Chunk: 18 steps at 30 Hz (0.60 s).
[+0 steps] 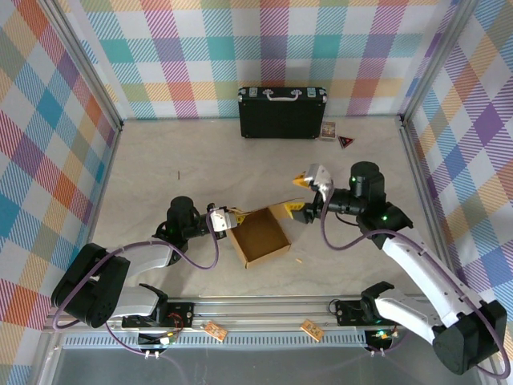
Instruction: Fold the paper box
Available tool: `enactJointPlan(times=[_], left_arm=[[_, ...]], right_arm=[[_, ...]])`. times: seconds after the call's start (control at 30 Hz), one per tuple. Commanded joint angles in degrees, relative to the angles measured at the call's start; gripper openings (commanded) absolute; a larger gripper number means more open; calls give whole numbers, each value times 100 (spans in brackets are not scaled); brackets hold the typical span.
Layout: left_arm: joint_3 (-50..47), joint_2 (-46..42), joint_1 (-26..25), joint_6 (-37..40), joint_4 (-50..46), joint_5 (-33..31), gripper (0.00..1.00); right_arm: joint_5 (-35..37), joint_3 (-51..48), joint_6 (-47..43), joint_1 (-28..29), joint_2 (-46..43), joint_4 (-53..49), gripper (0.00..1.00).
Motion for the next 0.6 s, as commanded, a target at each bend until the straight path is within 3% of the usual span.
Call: enactJointPlan(times=[0.0,0.1,0.27,0.43,0.57], left_arm=[[15,144,-44,124,-586,46,0],[33,142,-45,141,-611,51,0],[69,151,-42,181,-741,51,0],[95,146,-46,206,-811,68,0],[102,145,-47,210,-858,82,0]], right_arm=[[-616,712,-2172,293,264,-1293,76],[-366,1202,-2811,419,680,-2249,73],[69,1290,-3193,698,1096,-2191,63],[487,1720,-3575,881,1680,-2801,57],[678,1707,-3635,921,1863,-2546,42]])
